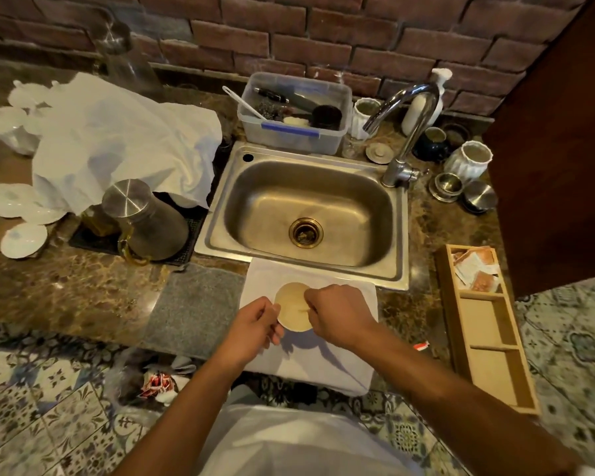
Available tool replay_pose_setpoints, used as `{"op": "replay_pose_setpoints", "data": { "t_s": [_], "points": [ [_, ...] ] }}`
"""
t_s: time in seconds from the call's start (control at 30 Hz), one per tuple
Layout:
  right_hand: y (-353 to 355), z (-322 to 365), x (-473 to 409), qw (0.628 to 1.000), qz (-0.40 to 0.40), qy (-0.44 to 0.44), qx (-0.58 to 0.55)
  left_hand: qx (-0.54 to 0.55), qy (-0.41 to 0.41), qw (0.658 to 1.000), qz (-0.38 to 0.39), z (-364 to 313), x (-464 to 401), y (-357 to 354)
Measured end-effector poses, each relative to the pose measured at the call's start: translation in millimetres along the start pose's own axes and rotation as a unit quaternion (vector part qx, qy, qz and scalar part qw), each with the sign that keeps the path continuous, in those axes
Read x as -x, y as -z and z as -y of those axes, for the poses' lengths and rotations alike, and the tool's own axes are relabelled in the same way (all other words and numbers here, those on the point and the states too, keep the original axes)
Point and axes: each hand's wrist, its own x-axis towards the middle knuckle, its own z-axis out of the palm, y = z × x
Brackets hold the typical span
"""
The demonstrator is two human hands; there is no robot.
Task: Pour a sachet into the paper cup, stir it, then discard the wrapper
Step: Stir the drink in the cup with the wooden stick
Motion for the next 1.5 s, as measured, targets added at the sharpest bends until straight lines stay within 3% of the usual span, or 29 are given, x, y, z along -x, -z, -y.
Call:
{"op": "replay_pose_setpoints", "data": {
  "t_s": [0.2, 0.47, 0.63, 0.93, 1.13, 1.5],
  "points": [
    [7, 13, 2, 0.999, 0.030, 0.040, 0.016, -0.003, -0.001, 1.000, 0.000, -1, 4, 0],
    [5, 20, -18, 0.998, -0.009, 0.057, -0.018, 0.015, -0.002, 1.000, -0.019, 2, 6, -2],
    [1, 13, -27, 0.997, -0.061, 0.051, 0.000, 0.013, 0.004, 1.000, -0.028, 4, 10, -3],
    [-4, -1, -14, 0.999, -0.042, 0.010, 0.000, 0.046, 0.009, 0.999, -0.024, 8, 8, -4],
    [-6, 0, -19, 0.998, -0.070, 0.009, -0.003, 0.040, 0.006, 0.999, -0.015, 8, 7, -3],
    [7, 13, -22, 0.997, 0.039, 0.063, 0.011, 0.049, 0.009, 0.999, -0.004, 8, 7, -2]
  ]
}}
